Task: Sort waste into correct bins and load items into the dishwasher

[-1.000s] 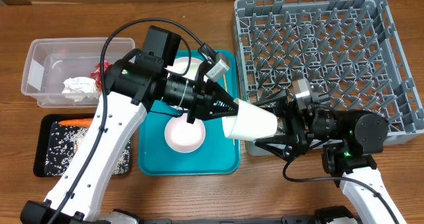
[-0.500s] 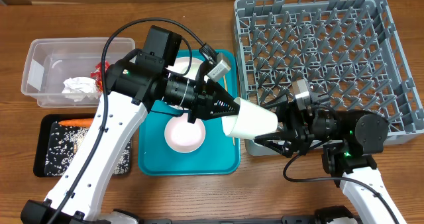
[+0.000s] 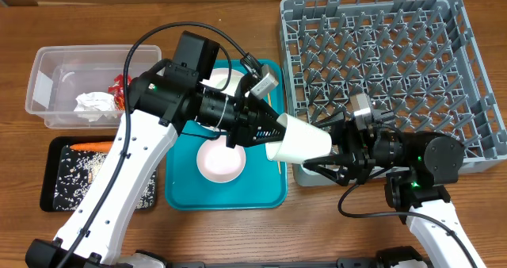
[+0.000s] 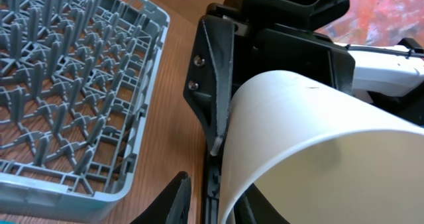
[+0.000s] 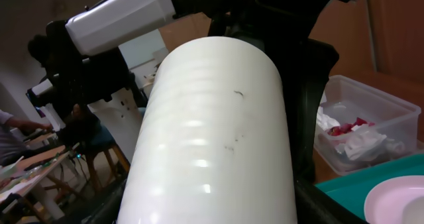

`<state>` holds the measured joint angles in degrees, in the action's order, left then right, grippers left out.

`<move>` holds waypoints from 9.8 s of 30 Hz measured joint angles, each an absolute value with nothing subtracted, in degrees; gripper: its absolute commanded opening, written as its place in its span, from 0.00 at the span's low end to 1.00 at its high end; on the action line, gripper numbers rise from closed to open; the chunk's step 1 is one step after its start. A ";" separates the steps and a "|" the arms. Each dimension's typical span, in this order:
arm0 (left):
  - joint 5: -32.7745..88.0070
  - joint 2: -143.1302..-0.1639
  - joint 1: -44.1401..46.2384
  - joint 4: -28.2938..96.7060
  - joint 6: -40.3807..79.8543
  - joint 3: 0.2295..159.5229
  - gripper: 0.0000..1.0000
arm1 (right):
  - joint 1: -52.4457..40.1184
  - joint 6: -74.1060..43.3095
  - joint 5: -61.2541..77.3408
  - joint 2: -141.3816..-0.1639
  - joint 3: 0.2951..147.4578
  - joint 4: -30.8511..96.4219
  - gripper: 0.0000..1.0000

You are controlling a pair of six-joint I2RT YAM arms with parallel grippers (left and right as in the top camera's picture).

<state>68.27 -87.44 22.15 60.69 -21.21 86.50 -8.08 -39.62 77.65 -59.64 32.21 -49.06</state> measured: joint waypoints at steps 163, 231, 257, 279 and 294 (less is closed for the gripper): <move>53.25 -87.44 11.53 67.48 -17.54 86.50 1.00 | 5.26 -13.50 -0.86 -86.74 76.25 73.56 0.38; 53.25 -87.44 11.53 67.44 -17.56 86.50 1.00 | 5.26 -14.96 9.85 -94.13 95.24 84.29 1.00; 49.82 -87.44 11.53 63.92 -17.17 86.50 1.00 | -0.82 -12.88 17.50 -94.08 95.31 94.59 0.83; 2.26 -87.53 11.57 68.36 17.04 68.66 0.96 | -4.19 -11.94 17.02 -94.08 95.24 93.06 0.84; 4.36 -87.57 11.60 61.91 18.31 63.42 0.23 | -4.19 -11.97 16.97 -94.08 95.24 92.09 0.84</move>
